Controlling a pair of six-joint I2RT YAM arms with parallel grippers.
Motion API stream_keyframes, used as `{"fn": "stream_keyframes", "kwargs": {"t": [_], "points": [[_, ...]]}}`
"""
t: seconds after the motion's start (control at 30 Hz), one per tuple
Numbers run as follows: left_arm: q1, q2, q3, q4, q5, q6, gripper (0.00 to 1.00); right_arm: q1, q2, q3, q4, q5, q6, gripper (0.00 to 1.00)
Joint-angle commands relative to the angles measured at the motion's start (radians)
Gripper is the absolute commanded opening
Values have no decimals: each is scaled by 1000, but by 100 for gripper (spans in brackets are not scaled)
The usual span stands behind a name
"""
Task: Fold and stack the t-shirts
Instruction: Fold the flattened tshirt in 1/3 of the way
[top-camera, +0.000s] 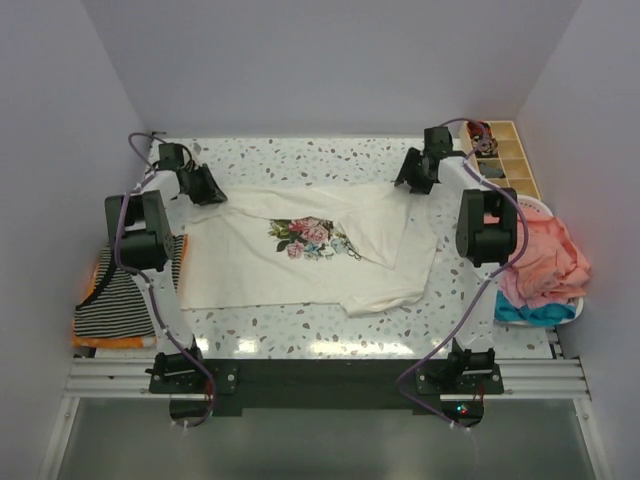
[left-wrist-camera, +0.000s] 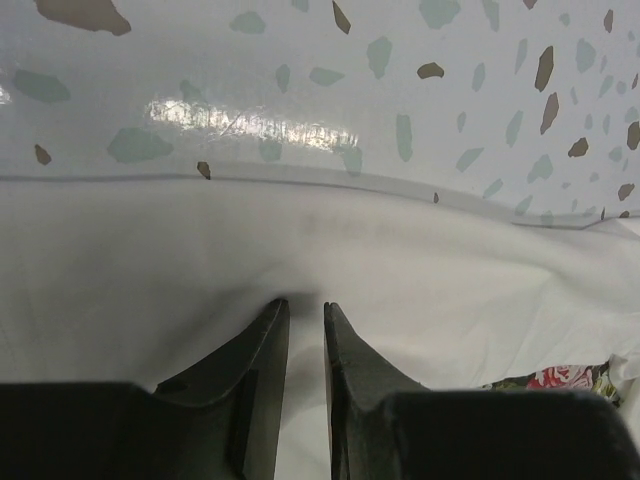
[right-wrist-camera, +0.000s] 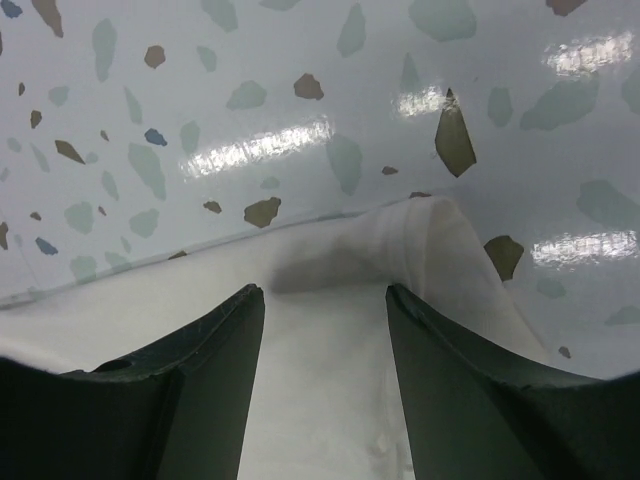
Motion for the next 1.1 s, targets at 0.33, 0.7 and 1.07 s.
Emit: {"fn": "stream_keyframes", "kwargs": {"t": [0.33, 0.7, 1.07], "points": [[13, 103, 92, -98, -63, 133, 26, -52, 146, 216, -87, 128, -66, 60], [11, -114, -63, 155, 120, 27, 32, -52, -113, 37, 116, -143, -61, 68], [-44, -182, -120, 19, 4, 23, 29, -2, -181, -103, 101, -242, -18, 68]]}}
